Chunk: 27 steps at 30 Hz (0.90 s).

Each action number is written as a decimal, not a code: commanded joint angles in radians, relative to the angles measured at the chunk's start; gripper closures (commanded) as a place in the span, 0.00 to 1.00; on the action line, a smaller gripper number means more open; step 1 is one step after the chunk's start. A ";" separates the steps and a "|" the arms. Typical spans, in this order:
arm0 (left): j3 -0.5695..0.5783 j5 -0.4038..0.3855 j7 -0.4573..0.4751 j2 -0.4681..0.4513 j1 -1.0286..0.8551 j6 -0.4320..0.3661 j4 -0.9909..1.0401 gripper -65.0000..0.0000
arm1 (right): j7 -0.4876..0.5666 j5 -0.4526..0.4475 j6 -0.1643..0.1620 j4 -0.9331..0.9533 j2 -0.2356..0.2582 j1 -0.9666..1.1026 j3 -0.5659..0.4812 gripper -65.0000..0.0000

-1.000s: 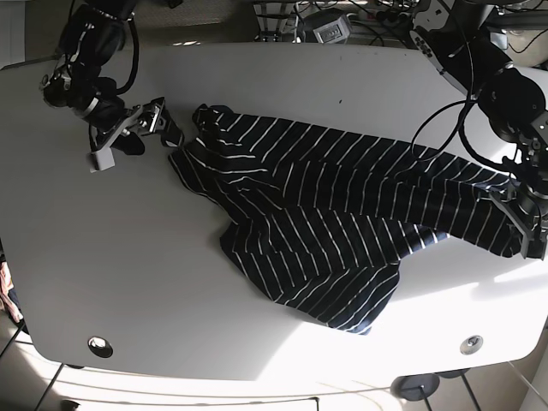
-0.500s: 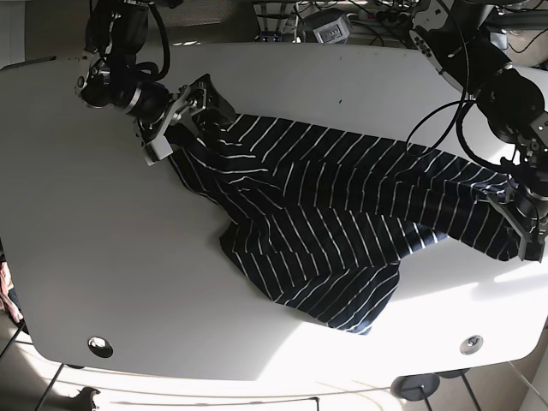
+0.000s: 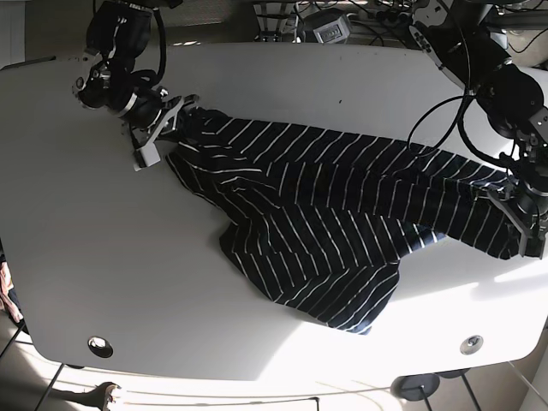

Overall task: Fold the T-shirt properly
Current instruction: 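Lift the shirt with both grippers and shake it out flat onto the table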

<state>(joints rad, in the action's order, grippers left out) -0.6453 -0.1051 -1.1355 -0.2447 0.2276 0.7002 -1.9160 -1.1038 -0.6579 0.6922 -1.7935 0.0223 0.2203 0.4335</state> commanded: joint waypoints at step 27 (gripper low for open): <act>0.486 0.060 0.226 0.029 1.081 -0.084 0.709 1.00 | -0.008 0.016 0.006 0.392 0.416 -1.295 -0.335 0.97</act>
<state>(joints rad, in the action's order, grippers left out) -0.1577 -0.0387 -0.9234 -0.2085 1.2816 0.6209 -1.1999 -1.1511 -0.6239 0.7025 -1.3884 0.4252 -1.0351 0.0887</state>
